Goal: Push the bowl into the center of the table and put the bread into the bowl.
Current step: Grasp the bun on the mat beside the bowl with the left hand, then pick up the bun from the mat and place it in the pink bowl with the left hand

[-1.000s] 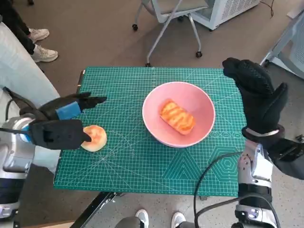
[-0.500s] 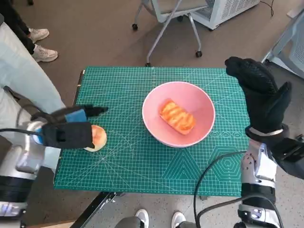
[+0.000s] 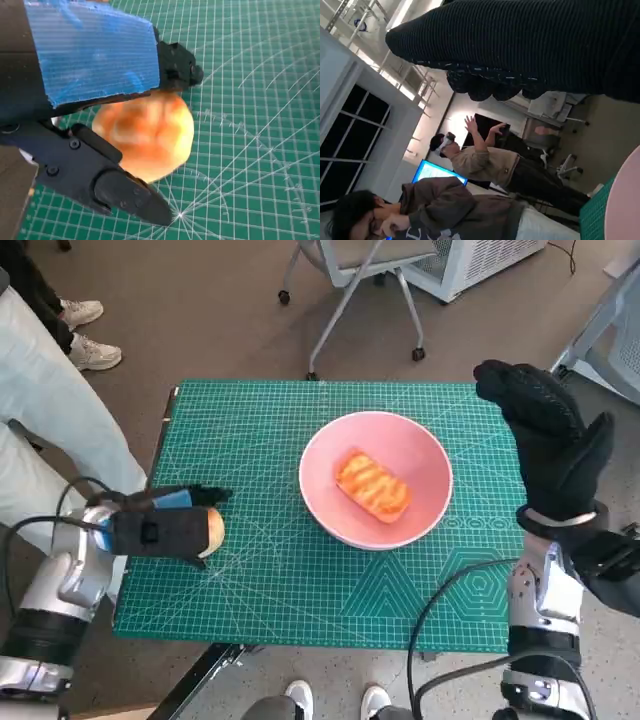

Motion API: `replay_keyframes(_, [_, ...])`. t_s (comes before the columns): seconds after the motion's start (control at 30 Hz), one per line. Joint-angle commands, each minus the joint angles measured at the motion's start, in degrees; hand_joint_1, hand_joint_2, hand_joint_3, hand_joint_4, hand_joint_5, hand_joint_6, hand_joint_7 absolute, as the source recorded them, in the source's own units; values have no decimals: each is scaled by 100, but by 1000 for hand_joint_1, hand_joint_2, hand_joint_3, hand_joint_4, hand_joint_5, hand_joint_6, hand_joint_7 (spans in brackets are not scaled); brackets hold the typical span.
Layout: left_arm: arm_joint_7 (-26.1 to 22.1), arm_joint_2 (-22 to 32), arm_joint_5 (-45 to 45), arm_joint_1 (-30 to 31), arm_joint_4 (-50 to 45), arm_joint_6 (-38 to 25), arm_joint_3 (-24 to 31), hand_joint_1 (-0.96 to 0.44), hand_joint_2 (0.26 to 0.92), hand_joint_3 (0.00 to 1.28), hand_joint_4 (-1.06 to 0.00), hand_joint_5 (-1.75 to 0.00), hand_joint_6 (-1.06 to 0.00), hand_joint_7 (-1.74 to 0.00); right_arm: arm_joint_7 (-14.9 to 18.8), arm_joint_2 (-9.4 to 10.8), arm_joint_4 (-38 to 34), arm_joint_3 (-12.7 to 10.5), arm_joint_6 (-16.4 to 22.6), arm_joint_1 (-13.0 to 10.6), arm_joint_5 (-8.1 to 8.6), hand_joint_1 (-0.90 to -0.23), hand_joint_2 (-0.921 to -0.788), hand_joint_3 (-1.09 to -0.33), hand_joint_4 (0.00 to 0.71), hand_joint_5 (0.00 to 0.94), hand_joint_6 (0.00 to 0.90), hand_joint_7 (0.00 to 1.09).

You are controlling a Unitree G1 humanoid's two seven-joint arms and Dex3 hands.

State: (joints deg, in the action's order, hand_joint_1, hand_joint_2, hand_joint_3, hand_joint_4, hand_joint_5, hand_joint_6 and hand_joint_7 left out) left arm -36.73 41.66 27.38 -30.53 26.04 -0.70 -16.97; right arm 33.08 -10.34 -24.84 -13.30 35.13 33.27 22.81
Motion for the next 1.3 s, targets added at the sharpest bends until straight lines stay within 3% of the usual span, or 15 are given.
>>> replay_keyframes(0.03, [-19, -110, 123, -83, 274, -51, -157, -329, 745, 0, -58, -7, -165, -1, 33, -9, -56, 6, -75, -95, 37, -686, -921, -783, 187, 1, 208, 208])
replay_keyframes(0.13, [0, -144, 186, -119, 390, -89, -223, -317, 745, 0, -63, -6, -166, -2, 37, -6, -50, 6, -77, -100, 43, -686, -921, -782, 187, 1, 209, 207])
replay_keyframes(0.23, [89, -238, 408, -189, 689, -194, -403, -169, 763, 7, -194, -16, -288, -20, 42, 1, -30, 10, -78, -114, 47, -686, -921, -782, 188, 1, 209, 207])
replay_keyframes(0.33, [228, -279, 561, -232, 875, -191, -517, -78, 809, 21, -422, -41, -484, -45, 40, 2, -13, 13, -81, -125, 45, -689, -921, -780, 187, 1, 210, 206])
replay_keyframes(0.4, [381, -291, 677, -249, 988, -143, -586, -23, 853, 35, -645, -98, -666, -102, 40, 0, 18, 15, -88, -142, 48, -689, -921, -780, 188, 1, 210, 206])
replay_keyframes(0.43, [465, -273, 728, -244, 998, -97, -612, -13, 863, 38, -693, -113, -704, -117, 43, -5, 36, 14, -91, -154, 51, -689, -921, -780, 188, 1, 210, 206])
replay_keyframes(0.47, [524, -259, 762, -241, 1006, -62, -629, -8, 884, 49, -705, -474, -661, -508, 44, -8, 50, 14, -94, -163, 53, -689, -921, -780, 188, 1, 210, 205])
replay_keyframes(0.53, [656, -194, 810, -213, 946, 57, -637, -3, 902, 59, -715, -800, -627, -838, 47, -18, 75, 9, -103, -178, 58, -690, -921, -779, 188, 1, 210, 205])
replay_keyframes(0.57, [717, -144, 807, -180, 862, 139, -616, -2, 908, 58, -723, -922, -620, -955, 48, -24, 85, 6, -110, -182, 61, -690, -921, -779, 188, 1, 210, 204])
replay_keyframes(0.63, [796, -58, 763, -111, 681, 267, -548, 0, 909, 54, -736, -1024, -637, -1033, 49, -33, 107, 2, -127, -191, 67, -690, -921, -778, 189, 1, 209, 203])
replay_keyframes(0.93, [748, 228, 356, 200, -402, 447, -13, 2, 918, 52, -718, -1237, -666, -1015, 46, -24, 111, 6, -147, -200, 61, -690, -921, -776, 189, 1, 208, 198])
replay_keyframes(1.3, [442, 350, -207, 226, -1746, 480, 697, 3, 919, 39, -748, -1171, -650, -1067, 11, -25, 75, 19, -136, -166, 9, -690, -921, -776, 190, 1, 210, 195])
